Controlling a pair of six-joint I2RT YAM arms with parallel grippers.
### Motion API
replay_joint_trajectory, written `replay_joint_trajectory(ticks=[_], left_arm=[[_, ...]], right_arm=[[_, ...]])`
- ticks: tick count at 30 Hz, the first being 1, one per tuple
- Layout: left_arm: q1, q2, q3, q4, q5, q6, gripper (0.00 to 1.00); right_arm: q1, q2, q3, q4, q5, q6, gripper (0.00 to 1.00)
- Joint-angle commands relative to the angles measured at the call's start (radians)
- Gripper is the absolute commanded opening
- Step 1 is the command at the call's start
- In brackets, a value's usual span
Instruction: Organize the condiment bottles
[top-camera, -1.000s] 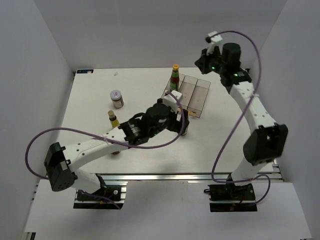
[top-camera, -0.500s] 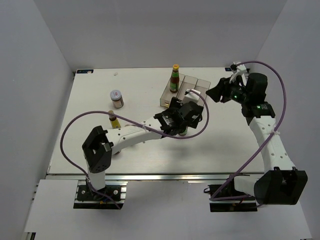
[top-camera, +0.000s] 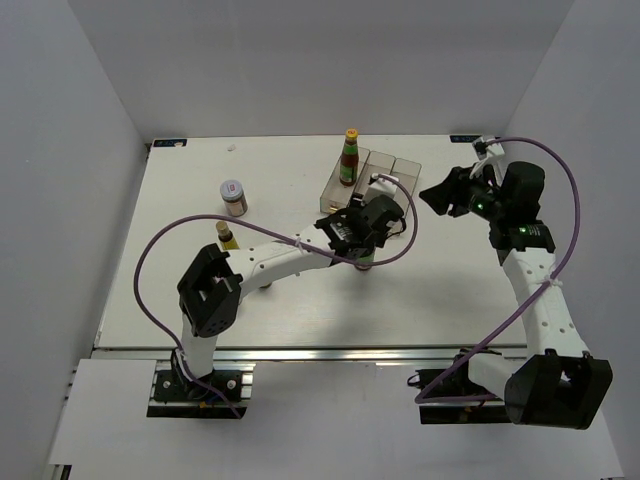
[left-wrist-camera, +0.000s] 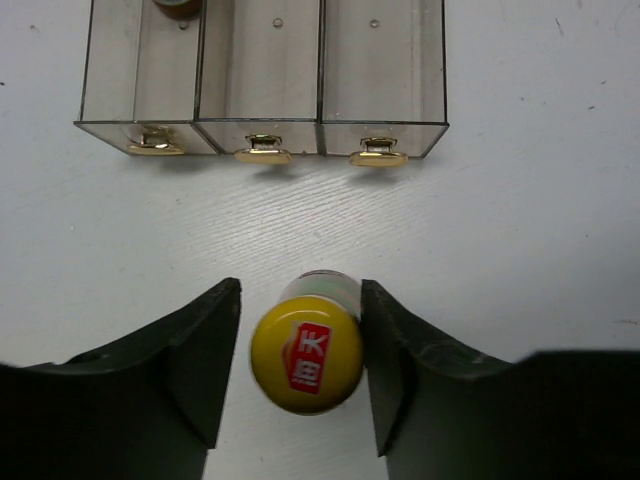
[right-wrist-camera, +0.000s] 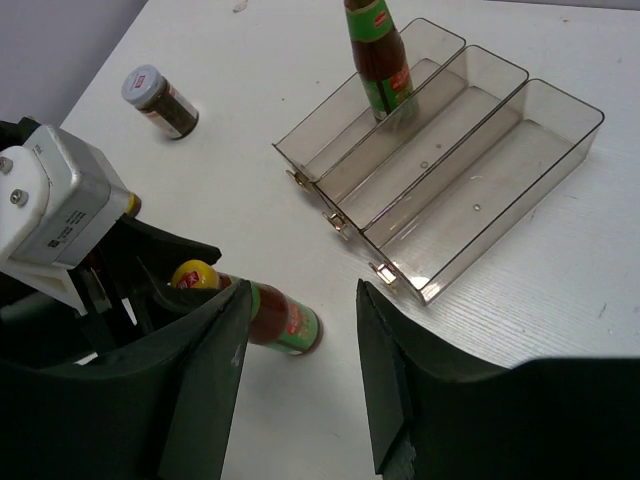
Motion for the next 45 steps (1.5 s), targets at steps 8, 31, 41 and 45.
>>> replay_joint_trajectory(ticks=[8, 31, 41, 45], left_arm=[[0.017, -0.044, 0.002, 0.036, 0.032, -0.005, 0.28], [0.267, 0.048, 0.479, 0.000, 0.219, 0.150, 0.00], [0.336, 0.191, 0.533, 0.141, 0.184, 0.221, 0.00], [0.339, 0.224, 0.542, 0.169, 0.163, 0.253, 0.00]], right_arm=[[-0.050, -0.051, -0.042, 0.056, -0.048, 0.009, 0.52], [-0.098, -0.038, -0.099, 0.077, -0.088, -0.062, 0.45], [-0.098, -0.030, -0.108, 0.080, -0.106, -0.062, 0.44], [-0.098, -0.031, -0.110, 0.080, -0.112, -0.062, 0.44]])
